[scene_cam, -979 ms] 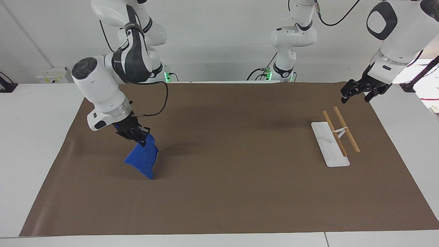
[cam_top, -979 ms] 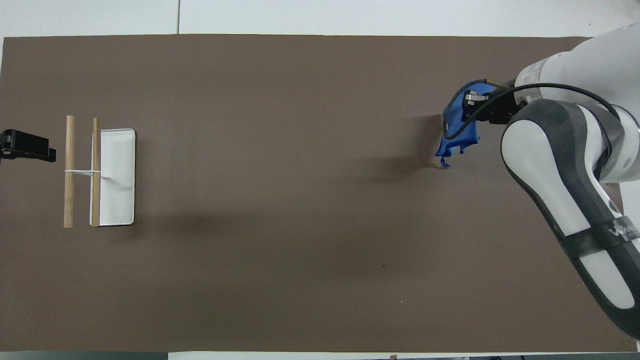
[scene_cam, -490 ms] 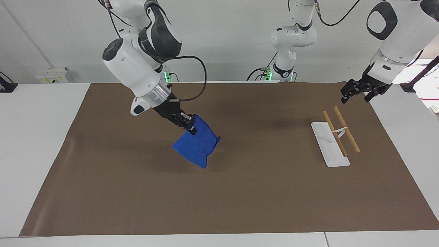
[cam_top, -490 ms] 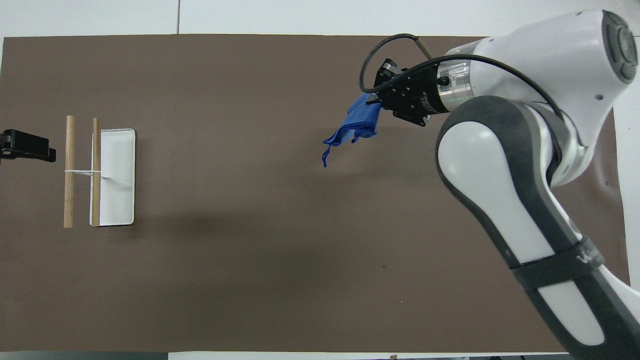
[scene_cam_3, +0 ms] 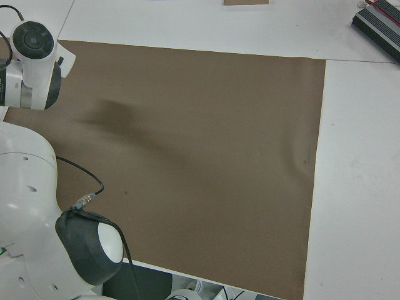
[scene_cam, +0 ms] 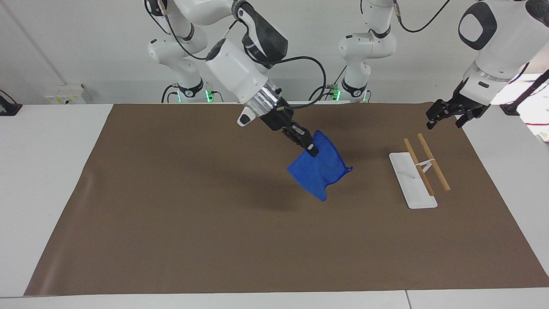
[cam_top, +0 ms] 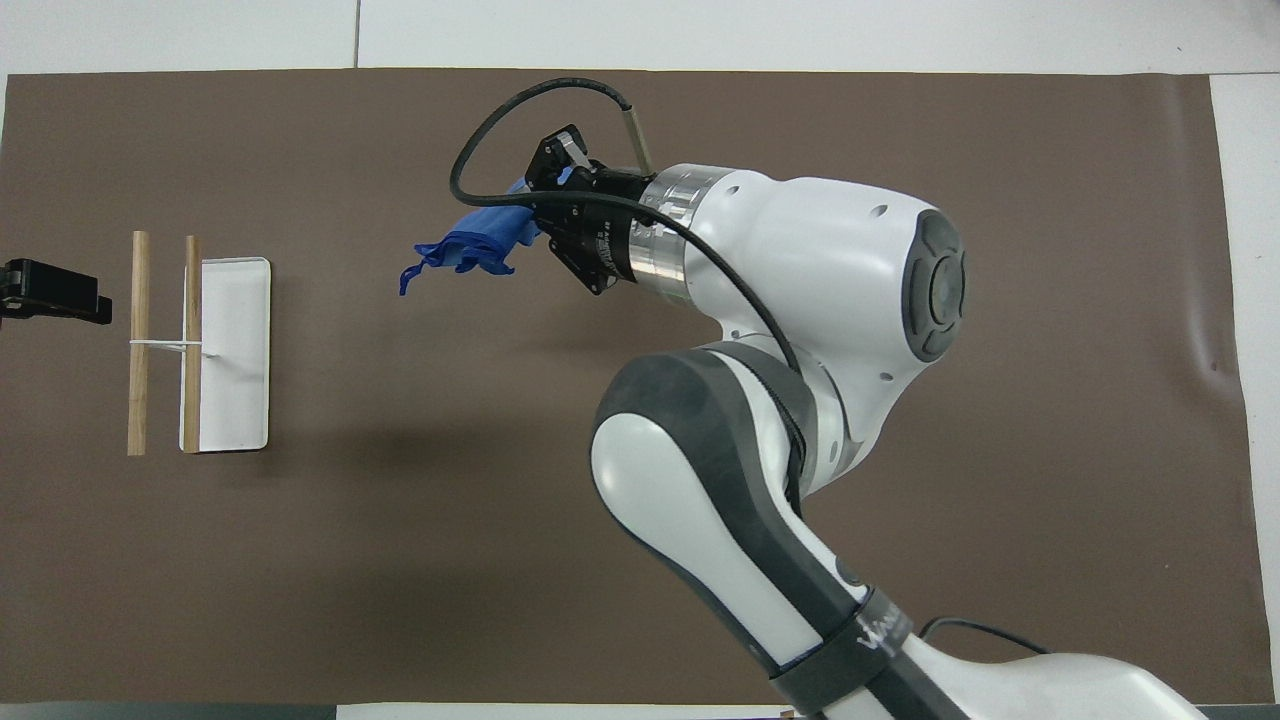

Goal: Right arm passes towel to left arm to hang
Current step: 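Lift the blue towel with the right gripper toward the wooden rack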

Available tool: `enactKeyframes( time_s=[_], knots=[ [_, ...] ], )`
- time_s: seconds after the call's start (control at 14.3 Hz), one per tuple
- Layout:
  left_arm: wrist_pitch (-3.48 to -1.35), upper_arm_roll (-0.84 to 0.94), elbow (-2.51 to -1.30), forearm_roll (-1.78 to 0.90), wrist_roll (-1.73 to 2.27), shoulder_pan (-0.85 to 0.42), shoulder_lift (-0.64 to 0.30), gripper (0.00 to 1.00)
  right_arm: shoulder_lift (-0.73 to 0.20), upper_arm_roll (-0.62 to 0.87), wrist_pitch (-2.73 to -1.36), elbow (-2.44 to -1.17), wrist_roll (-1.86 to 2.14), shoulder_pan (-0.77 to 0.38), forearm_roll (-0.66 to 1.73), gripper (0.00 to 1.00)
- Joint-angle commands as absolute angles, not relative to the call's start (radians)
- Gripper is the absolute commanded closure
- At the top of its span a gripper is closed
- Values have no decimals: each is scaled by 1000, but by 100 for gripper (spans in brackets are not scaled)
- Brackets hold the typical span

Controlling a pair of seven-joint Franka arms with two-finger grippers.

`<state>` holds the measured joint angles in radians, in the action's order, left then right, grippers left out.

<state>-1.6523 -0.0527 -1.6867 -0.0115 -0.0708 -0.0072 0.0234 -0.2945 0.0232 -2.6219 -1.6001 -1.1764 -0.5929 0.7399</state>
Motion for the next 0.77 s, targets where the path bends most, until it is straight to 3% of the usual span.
enactKeyframes(
  time_s=[0.0,0.42,0.7],
  knots=[
    [-1651,-49,-1710,9,-75,-14,49,0,-290,20,-2681,-1597,-1256,-627,852,100],
    [-1640,-40,-1732,2,-55,-66,60,0,-313,21,-2781,-1568,-1313,-699,966,100],
    [-1638,-38,-1743,-72,186,-130,66,0,-314,20,-2809,-1566,-1321,-738,956,100]
  ],
)
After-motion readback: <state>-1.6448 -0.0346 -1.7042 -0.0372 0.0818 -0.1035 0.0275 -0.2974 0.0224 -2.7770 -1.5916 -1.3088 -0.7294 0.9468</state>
